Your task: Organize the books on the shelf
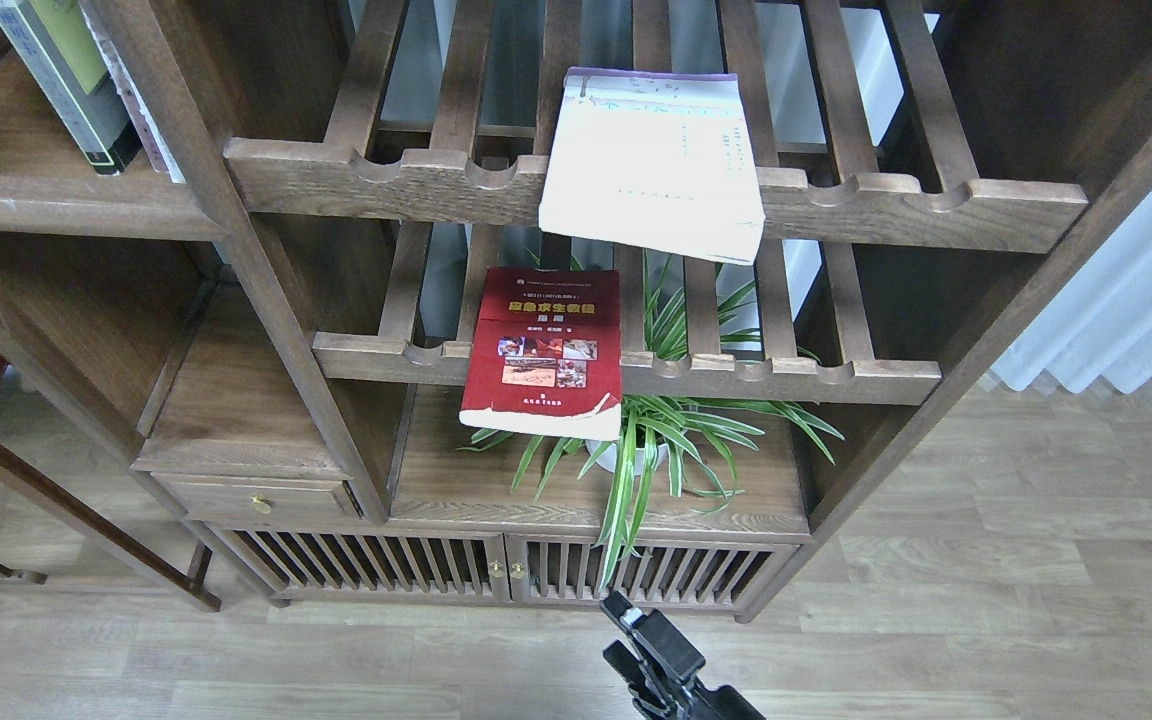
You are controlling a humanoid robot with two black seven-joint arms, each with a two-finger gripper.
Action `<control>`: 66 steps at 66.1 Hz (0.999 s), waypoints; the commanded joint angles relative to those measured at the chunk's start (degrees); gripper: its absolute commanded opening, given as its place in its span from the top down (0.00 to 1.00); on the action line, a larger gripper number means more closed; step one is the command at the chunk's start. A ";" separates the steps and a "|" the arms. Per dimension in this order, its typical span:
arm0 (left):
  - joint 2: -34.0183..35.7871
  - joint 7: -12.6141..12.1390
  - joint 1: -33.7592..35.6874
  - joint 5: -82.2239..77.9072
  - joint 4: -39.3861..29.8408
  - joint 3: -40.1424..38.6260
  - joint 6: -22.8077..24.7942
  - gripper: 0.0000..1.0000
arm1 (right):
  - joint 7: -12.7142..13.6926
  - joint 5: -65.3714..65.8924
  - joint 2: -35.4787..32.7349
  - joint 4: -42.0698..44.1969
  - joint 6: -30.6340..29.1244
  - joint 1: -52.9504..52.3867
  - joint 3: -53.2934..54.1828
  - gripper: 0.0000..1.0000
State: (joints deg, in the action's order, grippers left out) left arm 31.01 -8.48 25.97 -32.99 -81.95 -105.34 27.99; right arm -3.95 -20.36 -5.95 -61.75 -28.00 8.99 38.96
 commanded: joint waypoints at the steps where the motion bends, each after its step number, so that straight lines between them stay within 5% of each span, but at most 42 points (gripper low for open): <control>1: -0.25 -0.05 -5.49 3.54 -1.98 -1.09 0.01 0.17 | -1.50 -0.82 0.15 0.05 0.00 -0.47 -0.03 0.01; 20: -2.43 -0.14 -16.55 10.65 -4.88 -1.62 0.01 0.00 | -2.82 -1.88 0.50 -0.13 0.00 -0.47 1.19 0.01; 41: -10.62 -0.75 -27.64 12.78 -4.45 -0.65 0.01 0.00 | -4.49 -2.58 2.53 -0.48 0.00 -0.55 5.16 0.01; 66: -12.55 -0.66 -34.23 12.78 -3.74 0.32 0.01 0.00 | -4.58 -3.11 -9.16 -8.39 0.00 -0.82 7.26 0.01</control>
State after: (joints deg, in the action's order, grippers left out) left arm 18.64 -9.23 -6.95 -20.21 -86.04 -105.03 28.00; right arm -8.42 -23.09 -11.35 -67.16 -28.00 8.36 44.95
